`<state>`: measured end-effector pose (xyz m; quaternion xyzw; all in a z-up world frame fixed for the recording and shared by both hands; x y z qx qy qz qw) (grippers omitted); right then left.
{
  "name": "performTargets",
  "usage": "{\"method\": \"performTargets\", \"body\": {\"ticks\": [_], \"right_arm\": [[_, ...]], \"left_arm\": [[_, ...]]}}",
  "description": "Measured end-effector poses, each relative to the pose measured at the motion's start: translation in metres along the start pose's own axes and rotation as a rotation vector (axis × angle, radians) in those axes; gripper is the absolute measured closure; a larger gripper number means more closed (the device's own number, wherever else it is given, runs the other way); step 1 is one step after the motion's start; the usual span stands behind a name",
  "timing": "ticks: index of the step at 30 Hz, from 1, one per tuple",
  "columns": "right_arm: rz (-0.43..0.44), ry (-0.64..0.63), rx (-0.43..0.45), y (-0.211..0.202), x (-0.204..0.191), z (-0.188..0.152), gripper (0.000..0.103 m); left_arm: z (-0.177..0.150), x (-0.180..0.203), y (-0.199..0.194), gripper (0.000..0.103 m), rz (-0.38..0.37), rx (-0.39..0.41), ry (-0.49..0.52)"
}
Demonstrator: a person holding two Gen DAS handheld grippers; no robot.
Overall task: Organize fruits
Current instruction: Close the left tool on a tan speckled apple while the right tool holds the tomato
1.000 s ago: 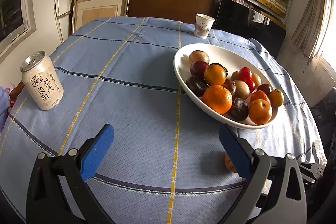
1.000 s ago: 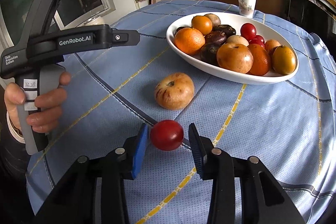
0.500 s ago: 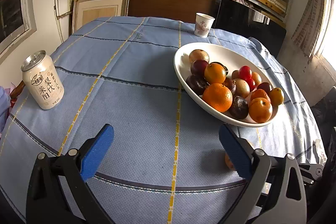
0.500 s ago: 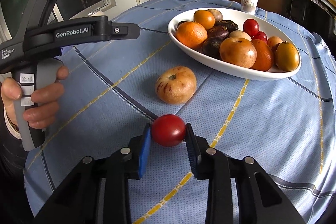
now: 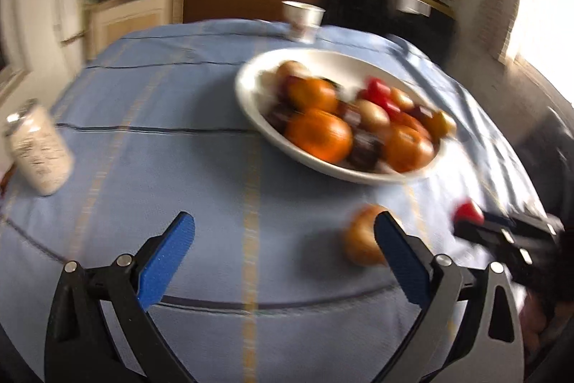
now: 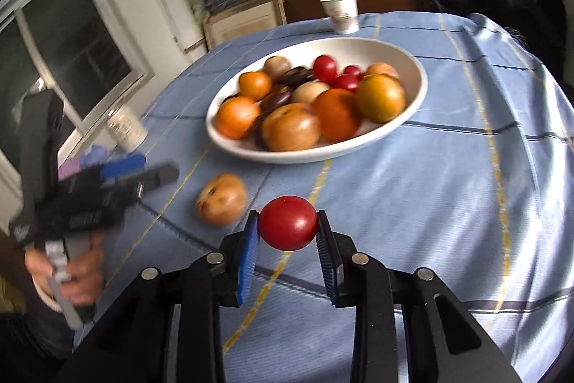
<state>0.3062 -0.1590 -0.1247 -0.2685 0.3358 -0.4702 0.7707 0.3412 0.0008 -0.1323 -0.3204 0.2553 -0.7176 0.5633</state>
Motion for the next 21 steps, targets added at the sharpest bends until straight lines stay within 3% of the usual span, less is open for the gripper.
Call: {"method": "performTargets", "body": {"ticks": [2, 4, 6, 11, 21], "right_arm": [[-0.015, 0.019, 0.018, -0.003, 0.007, 0.002, 0.071], [-0.012, 0.045, 0.024, -0.006, 0.013, 0.002, 0.071], [-0.009, 0.066, 0.021, -0.007, 0.016, 0.002, 0.071], [-0.029, 0.064, 0.027, -0.007, 0.018, 0.003, 0.071], [-0.013, 0.062, 0.029, -0.010, 0.015, 0.004, 0.071]], "left_arm": [[-0.006, 0.020, 0.003, 0.005, -0.052, -0.015, 0.054], [-0.011, 0.033, 0.006, 0.007, -0.055, -0.013, 0.109], [-0.014, 0.041, 0.009, 0.021, -0.061, -0.021, 0.140], [-0.022, 0.054, 0.020, 0.033, -0.133, -0.082, 0.134], [-0.021, 0.061, 0.039, 0.049, -0.120, -0.124, 0.126]]}}
Point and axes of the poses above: each gripper's, at about its wrist camera, not at the fingertips, and y roughly the way its jaws point, x to its right, z to its top, the point moved 9 cm from there along y, roughly the way its jaws point, and after that the axes turned 4 degrees about -z, right-handed, at the moved point
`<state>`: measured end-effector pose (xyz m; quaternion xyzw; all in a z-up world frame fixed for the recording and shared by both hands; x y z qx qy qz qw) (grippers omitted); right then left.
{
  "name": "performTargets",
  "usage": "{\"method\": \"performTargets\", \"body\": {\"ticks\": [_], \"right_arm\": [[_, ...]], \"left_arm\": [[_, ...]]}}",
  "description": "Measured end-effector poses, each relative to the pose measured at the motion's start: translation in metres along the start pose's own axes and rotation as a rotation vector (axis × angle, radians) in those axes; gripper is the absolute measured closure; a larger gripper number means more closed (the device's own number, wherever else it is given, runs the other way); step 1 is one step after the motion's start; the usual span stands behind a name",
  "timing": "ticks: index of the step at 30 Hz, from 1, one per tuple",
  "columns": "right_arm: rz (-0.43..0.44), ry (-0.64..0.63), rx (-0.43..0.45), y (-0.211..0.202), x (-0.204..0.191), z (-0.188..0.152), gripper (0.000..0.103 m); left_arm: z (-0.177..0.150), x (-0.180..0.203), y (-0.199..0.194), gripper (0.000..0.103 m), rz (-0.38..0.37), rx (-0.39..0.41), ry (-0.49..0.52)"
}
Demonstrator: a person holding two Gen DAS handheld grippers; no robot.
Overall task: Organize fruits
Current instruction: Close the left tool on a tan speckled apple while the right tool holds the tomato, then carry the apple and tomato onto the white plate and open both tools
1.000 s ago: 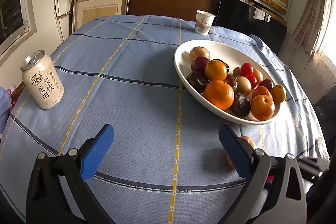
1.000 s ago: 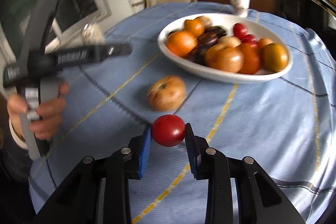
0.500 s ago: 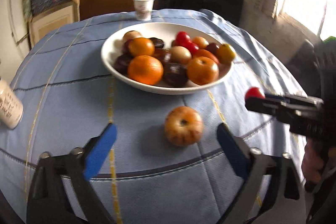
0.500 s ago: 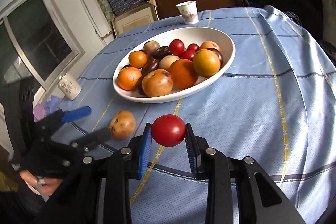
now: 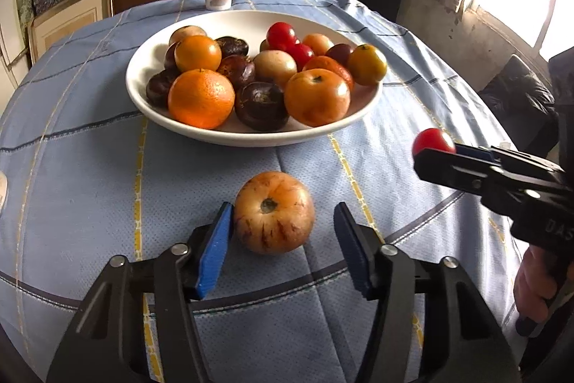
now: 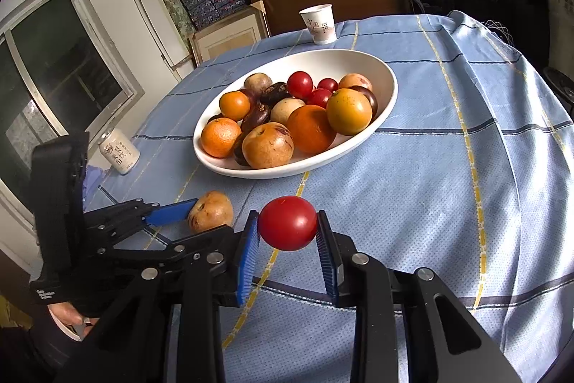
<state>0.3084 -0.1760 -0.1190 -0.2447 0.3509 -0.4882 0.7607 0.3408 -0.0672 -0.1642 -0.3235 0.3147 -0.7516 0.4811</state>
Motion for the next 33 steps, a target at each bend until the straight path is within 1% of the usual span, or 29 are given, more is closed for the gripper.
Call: {"method": "performTargets", "body": {"ticks": [3, 6, 9, 15, 21, 24, 27, 28, 30, 33], "right_arm": [[-0.002, 0.000, -0.003, 0.000, 0.000, 0.000, 0.071], [-0.006, -0.001, -0.003, 0.000, 0.001, 0.000, 0.071], [-0.009, -0.004, -0.002, 0.001, 0.002, 0.001, 0.071], [-0.049, -0.007, 0.002, 0.005, 0.011, 0.002, 0.071], [-0.066, -0.053, 0.016, 0.008, 0.007, 0.001, 0.071], [-0.056, -0.082, 0.033, 0.006, -0.003, 0.000, 0.071], [0.004, -0.065, 0.051, -0.003, -0.013, 0.001, 0.071], [0.021, -0.058, 0.060, -0.006, -0.017, 0.006, 0.071], [0.022, -0.061, 0.084, -0.012, -0.021, 0.019, 0.071], [0.006, -0.056, 0.134, -0.014, -0.023, 0.052, 0.071]], "left_arm": [[-0.002, -0.003, 0.007, 0.055, -0.005, -0.027, -0.015], [0.000, -0.004, 0.007, 0.059, 0.005, -0.019, -0.019], [0.000, -0.004, 0.007, 0.060, 0.013, -0.016, -0.016], [0.001, -0.006, 0.003, 0.061, 0.025, -0.003, -0.024], [0.002, 0.001, -0.014, 0.061, 0.040, 0.047, -0.009], [0.002, 0.007, -0.031, 0.061, 0.024, 0.091, -0.008], [0.005, 0.005, -0.051, 0.061, -0.002, 0.128, -0.024], [0.008, 0.002, -0.057, 0.061, -0.010, 0.138, -0.028], [0.017, -0.002, -0.066, 0.061, -0.027, 0.144, -0.036], [0.050, -0.014, -0.077, 0.061, -0.001, 0.185, -0.031]]}}
Point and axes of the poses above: each gripper's, at about its wrist camera, not at the fingertips, and y roughly the way its jaws point, x to its right, z to its top, the point moved 9 cm from there along y, roughly the way its jaws point, and after that the axes turned 4 degrees about -z, right-handed, at the moved point
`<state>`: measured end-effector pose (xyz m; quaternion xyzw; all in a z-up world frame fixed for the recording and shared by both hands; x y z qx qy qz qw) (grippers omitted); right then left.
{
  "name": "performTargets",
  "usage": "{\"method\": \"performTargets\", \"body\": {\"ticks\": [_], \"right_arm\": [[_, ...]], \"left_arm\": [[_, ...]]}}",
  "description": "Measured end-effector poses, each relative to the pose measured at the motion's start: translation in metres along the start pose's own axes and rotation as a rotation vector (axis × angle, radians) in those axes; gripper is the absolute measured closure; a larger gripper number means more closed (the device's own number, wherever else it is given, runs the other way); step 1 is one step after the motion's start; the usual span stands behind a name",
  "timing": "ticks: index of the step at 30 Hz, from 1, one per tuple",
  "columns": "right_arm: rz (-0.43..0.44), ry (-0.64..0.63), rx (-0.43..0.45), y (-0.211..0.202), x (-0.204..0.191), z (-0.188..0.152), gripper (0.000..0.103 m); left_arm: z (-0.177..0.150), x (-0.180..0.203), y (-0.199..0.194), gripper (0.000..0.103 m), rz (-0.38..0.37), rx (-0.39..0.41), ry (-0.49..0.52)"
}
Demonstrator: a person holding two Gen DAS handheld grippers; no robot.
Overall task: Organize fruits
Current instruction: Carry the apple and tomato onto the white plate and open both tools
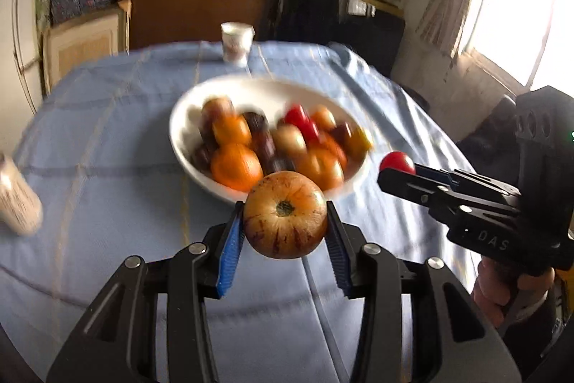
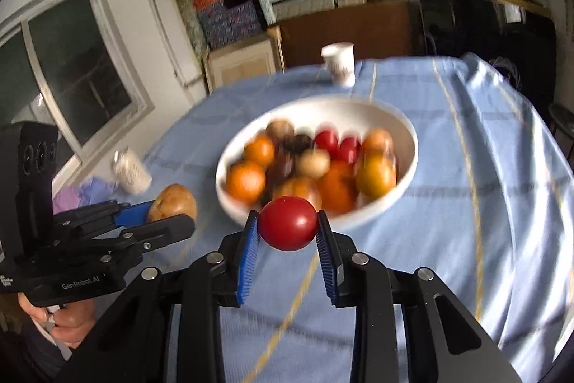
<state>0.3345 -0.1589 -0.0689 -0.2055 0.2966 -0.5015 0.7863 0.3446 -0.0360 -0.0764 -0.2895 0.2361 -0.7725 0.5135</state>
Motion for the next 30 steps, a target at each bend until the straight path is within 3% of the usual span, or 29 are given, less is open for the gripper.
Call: {"method": "performTargets", "body": {"ticks": [6, 16, 17, 18, 19, 24, 25, 30], "right_arm": [[-0.041, 0.054, -0.015, 0.051, 0.022, 0.051, 0.071], [-0.082, 0.063, -0.063, 0.101, 0.051, 0.063, 0.070], [-0.089, 0.056, -0.059, 0.101, 0.051, 0.065, 0.068], [-0.097, 0.049, -0.053, 0.100, 0.052, 0.066, 0.063], [-0.099, 0.046, -0.050, 0.097, 0.052, 0.066, 0.053], [-0.104, 0.044, -0.034, 0.068, 0.047, 0.072, 0.034], [-0.110, 0.031, -0.024, 0.057, 0.042, 0.072, 0.026], [-0.192, -0.080, 0.026, 0.002, 0.015, 0.057, 0.004]], "left_arm": [[0.065, -0.016, 0.033, 0.061, 0.057, 0.029, 0.007], [0.094, -0.036, 0.101, 0.060, 0.114, -0.019, -0.004], [0.093, -0.038, 0.102, 0.047, 0.125, -0.022, -0.007], [0.094, -0.039, 0.102, 0.021, 0.137, -0.020, -0.011], [0.096, -0.043, 0.095, 0.013, 0.170, -0.001, -0.023], [0.099, -0.041, 0.053, 0.006, 0.199, 0.064, -0.010], [0.097, -0.039, 0.040, 0.005, 0.207, 0.077, 0.003], [0.075, -0.029, -0.016, 0.005, 0.269, 0.112, 0.040]]}}
Point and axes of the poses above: each gripper's, at about its wrist camera, not at the fingertips, and y roughly the way its jaws point, x to its right, z to its top, the point moved 9 cm from there along y, roughly the way its jaws point, and after that the axes turned 4 degrees about -z, right-handed, at the moved point
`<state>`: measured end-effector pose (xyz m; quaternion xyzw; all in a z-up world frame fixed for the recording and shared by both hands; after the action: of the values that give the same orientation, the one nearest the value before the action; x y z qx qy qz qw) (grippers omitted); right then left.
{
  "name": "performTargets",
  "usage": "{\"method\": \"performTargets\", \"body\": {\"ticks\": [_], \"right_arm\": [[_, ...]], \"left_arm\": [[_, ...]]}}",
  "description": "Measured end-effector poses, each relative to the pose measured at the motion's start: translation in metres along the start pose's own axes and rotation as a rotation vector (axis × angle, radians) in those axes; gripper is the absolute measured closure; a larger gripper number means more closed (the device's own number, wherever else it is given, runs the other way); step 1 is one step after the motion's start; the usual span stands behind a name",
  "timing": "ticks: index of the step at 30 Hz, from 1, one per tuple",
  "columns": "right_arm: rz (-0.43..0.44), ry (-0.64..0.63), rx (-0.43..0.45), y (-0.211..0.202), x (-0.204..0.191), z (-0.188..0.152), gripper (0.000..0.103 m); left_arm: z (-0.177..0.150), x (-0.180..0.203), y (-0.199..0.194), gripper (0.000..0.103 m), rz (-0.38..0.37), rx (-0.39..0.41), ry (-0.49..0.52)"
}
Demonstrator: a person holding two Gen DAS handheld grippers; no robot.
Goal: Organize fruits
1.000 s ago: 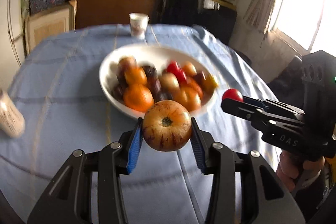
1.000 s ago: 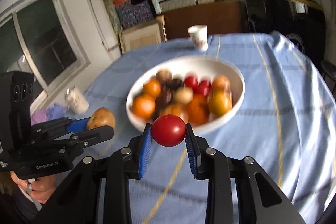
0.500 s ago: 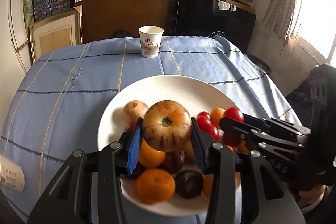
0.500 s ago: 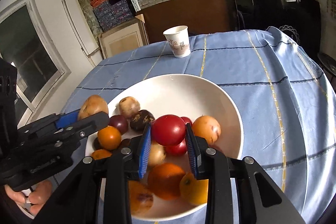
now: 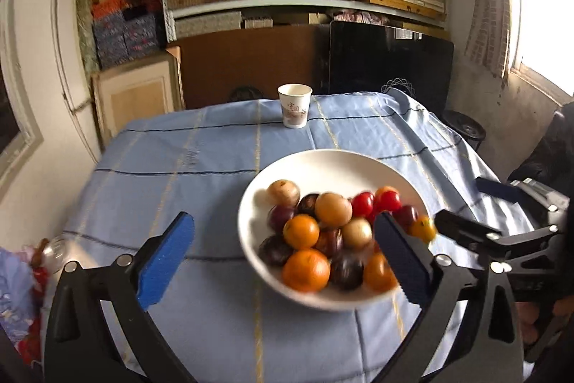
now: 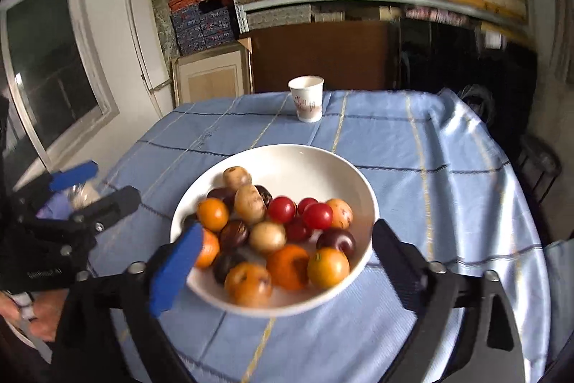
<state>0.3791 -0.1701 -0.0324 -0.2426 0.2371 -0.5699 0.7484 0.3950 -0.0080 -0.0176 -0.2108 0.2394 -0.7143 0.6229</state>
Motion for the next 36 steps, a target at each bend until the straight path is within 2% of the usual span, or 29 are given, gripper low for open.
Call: {"method": "performTargets", "body": {"ticks": [3, 7, 10, 17, 22, 36], "right_arm": [[-0.031, -0.027, 0.021, -0.026, -0.006, -0.012, 0.004], [-0.003, -0.033, -0.033, -0.052, -0.016, -0.039, 0.004], [0.010, -0.032, -0.063, -0.066, -0.019, -0.054, 0.004], [0.004, -0.037, -0.060, -0.092, -0.021, -0.072, 0.004], [-0.008, -0.033, -0.054, -0.106, -0.016, -0.078, 0.004], [-0.012, -0.039, -0.041, -0.125, -0.016, -0.085, 0.004]], "left_arm": [[-0.019, 0.001, -0.032, 0.005, 0.030, -0.007, 0.025], [-0.045, -0.002, -0.072, 0.005, 0.053, 0.001, -0.003], [-0.062, -0.007, -0.088, 0.005, 0.075, -0.015, -0.035], [-0.087, -0.014, -0.118, 0.005, 0.093, -0.033, -0.073], [-0.094, -0.009, -0.134, 0.005, 0.095, -0.023, -0.063], [-0.105, 0.003, -0.142, 0.005, 0.069, -0.039, -0.049]]}}
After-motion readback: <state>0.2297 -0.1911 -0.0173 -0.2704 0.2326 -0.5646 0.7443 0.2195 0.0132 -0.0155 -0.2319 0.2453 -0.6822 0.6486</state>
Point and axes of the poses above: each gripper's, at about its wrist camera, not at the fingertips, and y roughly the way its jaws point, x to its right, z to its top, the point moved 9 cm from there along y, roughly the way its jaws point, and after that the axes turned 4 degrees about -z, right-handed, at the moved point
